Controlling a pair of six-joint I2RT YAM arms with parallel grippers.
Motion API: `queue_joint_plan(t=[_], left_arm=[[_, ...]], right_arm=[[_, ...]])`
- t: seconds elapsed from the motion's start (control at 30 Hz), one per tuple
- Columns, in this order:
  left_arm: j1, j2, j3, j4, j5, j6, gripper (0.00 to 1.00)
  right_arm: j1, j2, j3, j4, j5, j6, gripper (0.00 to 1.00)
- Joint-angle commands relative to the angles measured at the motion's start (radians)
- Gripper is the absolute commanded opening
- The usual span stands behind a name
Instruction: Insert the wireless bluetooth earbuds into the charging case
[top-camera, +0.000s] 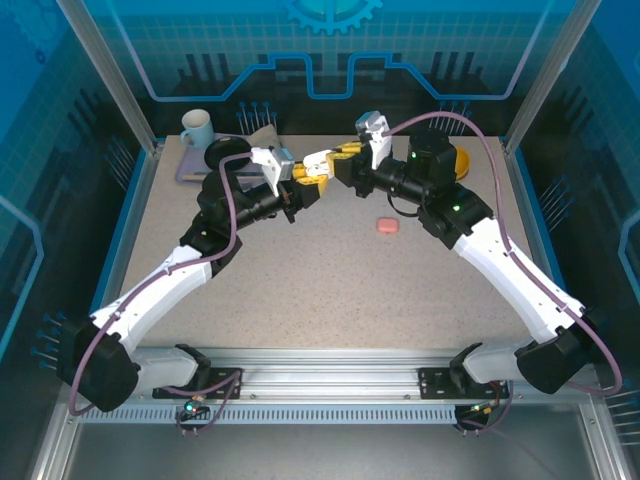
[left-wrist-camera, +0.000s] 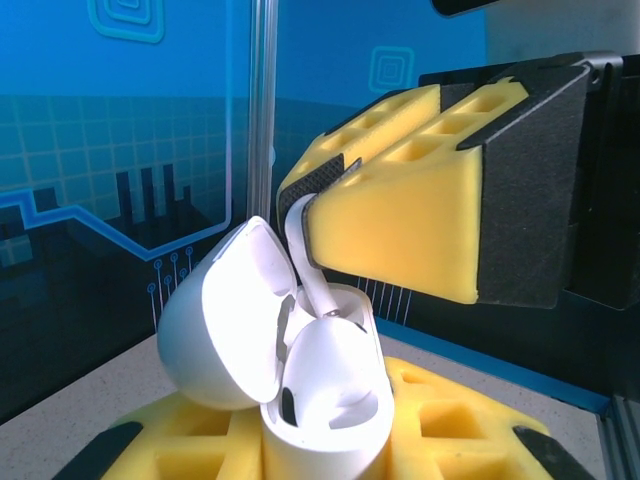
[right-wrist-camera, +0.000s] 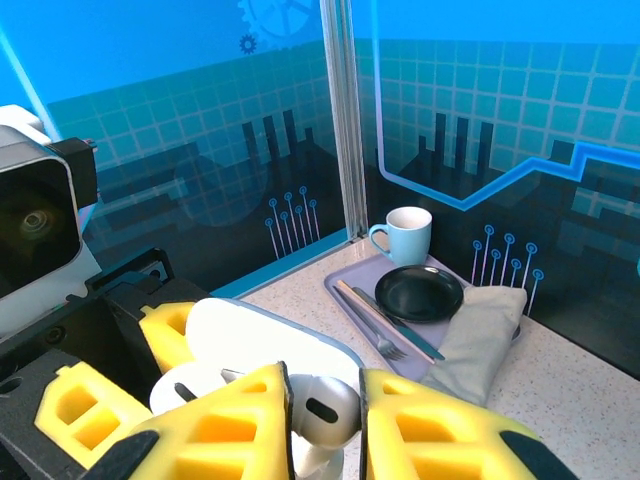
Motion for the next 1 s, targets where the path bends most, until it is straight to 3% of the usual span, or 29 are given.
queue_joint_plan(t=[0.0,0.97], left_arm=[[-0.009,0.002,0.045,0.062,-0.022,-0.010,0.00],[-0.008,0.035,0.049,0.084,-0.031,-0.031,0.00]], right_arm=[[-0.014,-0.024,-0.030,0.000,0.003,-0.039,0.20],[0.108,-0.003,0.022,-0.081,0.119,-0.206,0.30]])
